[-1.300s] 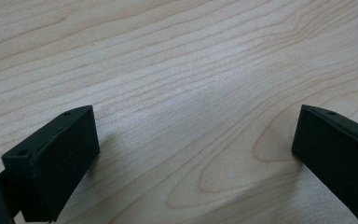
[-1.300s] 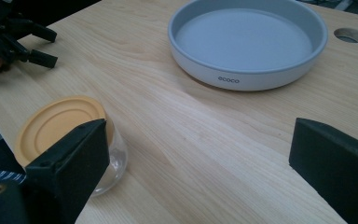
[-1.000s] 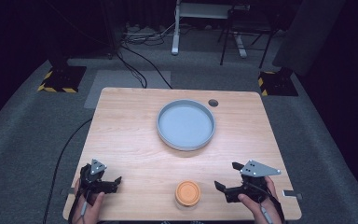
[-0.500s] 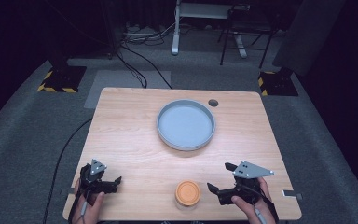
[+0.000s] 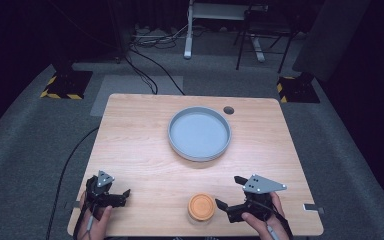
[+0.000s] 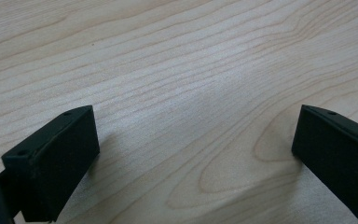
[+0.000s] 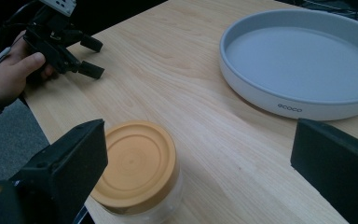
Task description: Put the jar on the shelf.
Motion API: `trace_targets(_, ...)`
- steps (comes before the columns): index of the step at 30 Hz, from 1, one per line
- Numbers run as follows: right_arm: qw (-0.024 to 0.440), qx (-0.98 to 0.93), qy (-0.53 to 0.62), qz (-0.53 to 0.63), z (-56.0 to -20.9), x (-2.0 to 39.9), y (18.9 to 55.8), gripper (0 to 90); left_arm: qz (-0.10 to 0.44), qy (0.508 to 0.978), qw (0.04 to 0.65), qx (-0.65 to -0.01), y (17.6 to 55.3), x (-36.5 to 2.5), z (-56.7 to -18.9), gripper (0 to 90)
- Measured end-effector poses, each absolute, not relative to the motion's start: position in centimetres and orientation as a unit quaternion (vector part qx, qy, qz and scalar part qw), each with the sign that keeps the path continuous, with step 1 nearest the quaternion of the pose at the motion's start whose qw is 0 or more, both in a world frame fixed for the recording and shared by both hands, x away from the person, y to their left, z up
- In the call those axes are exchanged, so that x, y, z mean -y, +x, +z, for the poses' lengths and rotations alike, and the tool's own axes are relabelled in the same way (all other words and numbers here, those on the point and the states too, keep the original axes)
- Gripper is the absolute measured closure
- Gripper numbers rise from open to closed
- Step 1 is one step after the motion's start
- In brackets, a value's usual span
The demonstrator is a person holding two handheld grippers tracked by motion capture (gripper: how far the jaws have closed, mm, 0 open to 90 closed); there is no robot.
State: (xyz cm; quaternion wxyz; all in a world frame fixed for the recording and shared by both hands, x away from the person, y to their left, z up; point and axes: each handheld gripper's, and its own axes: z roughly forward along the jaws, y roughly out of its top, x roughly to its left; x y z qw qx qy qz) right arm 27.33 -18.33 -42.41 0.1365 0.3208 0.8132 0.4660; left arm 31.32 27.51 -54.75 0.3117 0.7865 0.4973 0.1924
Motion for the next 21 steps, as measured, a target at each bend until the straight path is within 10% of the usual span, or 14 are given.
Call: trace_targets(21, 0.126, -0.815, 0.307, 0.475, -43.5, 15.2, 26.7, 2.3, 0.192, 0.786, 0.312, -0.497, 31.3, -27.5, -54.8, 0.5)
